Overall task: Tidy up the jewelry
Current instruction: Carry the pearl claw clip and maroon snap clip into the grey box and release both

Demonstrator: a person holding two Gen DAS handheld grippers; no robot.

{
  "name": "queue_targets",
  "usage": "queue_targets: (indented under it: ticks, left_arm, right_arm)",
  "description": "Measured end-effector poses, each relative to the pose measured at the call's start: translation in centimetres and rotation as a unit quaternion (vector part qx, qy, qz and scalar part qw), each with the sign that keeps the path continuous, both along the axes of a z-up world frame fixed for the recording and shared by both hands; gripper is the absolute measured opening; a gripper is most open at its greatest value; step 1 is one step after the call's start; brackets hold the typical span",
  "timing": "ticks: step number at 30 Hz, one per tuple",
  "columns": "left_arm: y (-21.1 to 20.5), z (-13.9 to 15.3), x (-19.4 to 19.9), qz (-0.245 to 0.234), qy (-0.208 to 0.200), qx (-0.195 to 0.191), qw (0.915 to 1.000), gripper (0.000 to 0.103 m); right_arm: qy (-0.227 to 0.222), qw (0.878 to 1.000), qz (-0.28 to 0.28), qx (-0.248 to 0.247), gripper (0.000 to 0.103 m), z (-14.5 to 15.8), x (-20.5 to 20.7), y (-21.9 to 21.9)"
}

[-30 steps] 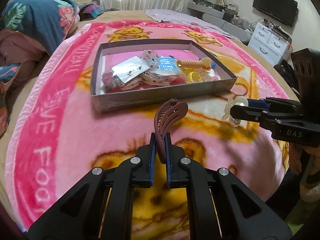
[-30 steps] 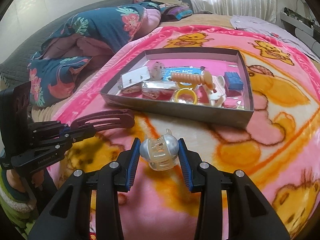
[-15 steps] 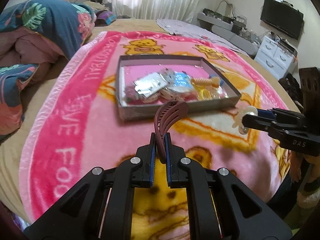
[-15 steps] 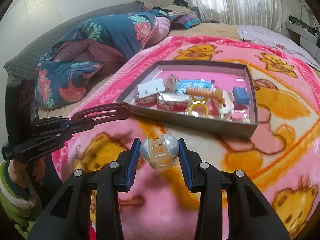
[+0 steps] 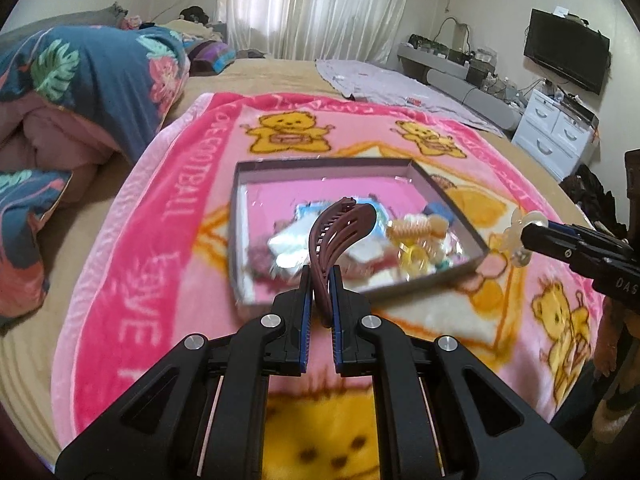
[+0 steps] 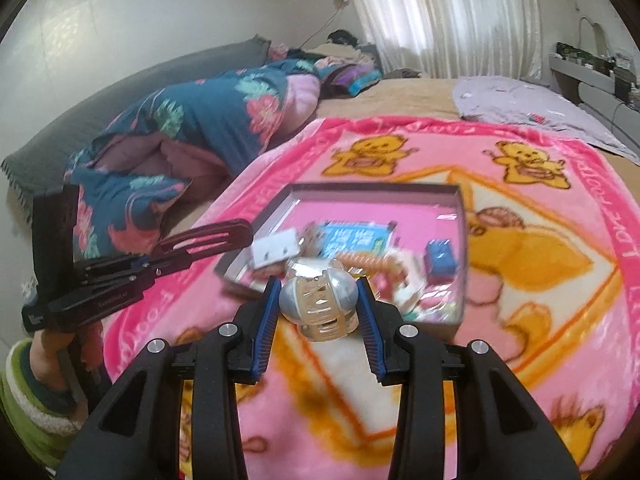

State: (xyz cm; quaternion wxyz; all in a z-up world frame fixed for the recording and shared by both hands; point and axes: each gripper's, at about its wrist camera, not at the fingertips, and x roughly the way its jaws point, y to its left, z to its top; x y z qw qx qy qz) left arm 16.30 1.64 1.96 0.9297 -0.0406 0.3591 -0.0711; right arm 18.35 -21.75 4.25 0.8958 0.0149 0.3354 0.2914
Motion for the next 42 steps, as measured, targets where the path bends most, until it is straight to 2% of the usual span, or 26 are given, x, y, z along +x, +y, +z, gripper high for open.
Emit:
queue_targets:
  ticks: [7,14,24,31,42]
  left_arm:
    - [-2.5,0.9,2.9,-0.011,-0.010,0.004,0.9999,0.003]
    - [-5.1,0.5,6.0,-0.021,-0.008,0.023,0.9995,0.003]
    - [-6.7,-1.3,9.2,-0.022,0.006,0.032,0.9992,0.003]
    - [-6.4,-3.2,10.9,-0.013,0.031,0.035,0.9988,0.003]
    - [-4.8,-6.1,11.0,-0.001,0.063,0.032,0.9975,0.003]
  right_arm:
    - [-0.015,0.999,-0.033,0.002,0.037,1.5,3.1,-1.7]
    - [-0.012,0.998,-0.061,0.002,0.037,1.1,5.8,-3.2]
    - [0.016,0.998,-0.065,-0.005,0.037,-1.8,7.4,-3.4]
    - [0.035,0.998,-0.054,-0.022,0.037,-3.7,8.1,-2.4]
    - [0.065,0.995,-0.035,-0.069,0.037,-6.7,8.5,-0.4]
